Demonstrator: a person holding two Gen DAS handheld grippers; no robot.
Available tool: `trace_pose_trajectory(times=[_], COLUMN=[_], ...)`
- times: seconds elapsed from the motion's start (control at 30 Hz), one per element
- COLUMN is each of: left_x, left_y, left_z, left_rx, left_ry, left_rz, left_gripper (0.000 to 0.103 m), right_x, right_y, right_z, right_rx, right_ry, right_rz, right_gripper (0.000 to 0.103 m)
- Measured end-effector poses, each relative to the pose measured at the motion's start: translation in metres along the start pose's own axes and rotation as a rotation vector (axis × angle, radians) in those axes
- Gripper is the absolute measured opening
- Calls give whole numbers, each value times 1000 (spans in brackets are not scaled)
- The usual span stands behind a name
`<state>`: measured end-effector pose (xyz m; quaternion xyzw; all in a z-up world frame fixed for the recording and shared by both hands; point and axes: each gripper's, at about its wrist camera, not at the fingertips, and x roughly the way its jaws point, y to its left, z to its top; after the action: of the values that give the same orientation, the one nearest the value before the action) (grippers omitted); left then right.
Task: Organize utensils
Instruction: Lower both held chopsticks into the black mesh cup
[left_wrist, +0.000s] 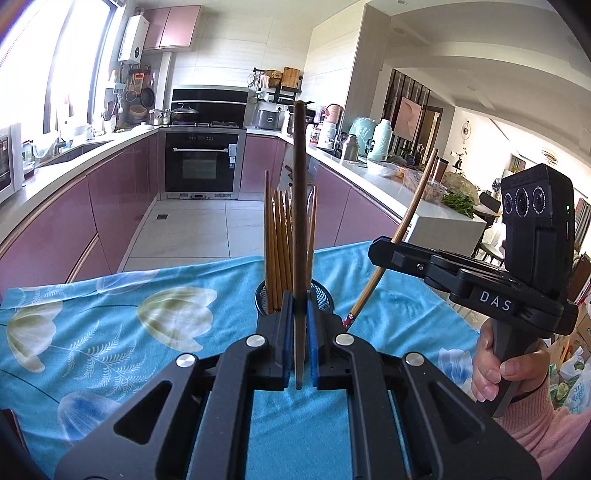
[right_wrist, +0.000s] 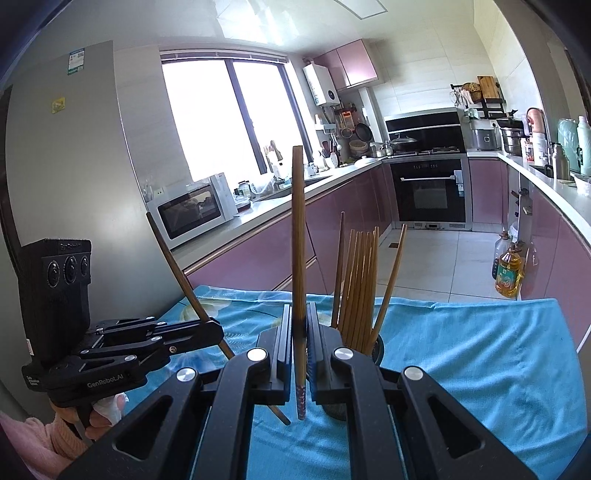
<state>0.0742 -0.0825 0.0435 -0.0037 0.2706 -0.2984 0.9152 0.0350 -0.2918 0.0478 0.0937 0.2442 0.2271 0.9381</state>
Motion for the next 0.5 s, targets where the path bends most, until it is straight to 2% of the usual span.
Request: trace_pose_trajectory(times=[0.5], left_x=[-11], left_y=[-4], left_z=[19], left_rx=[14], left_ry=[-66], left_rz=[11], left_gripper=[8], right_x=[-1], right_y=[-1], right_z=[18], right_rx=[-13], right_ry=[-32], right_rz=[2], right_gripper=[6])
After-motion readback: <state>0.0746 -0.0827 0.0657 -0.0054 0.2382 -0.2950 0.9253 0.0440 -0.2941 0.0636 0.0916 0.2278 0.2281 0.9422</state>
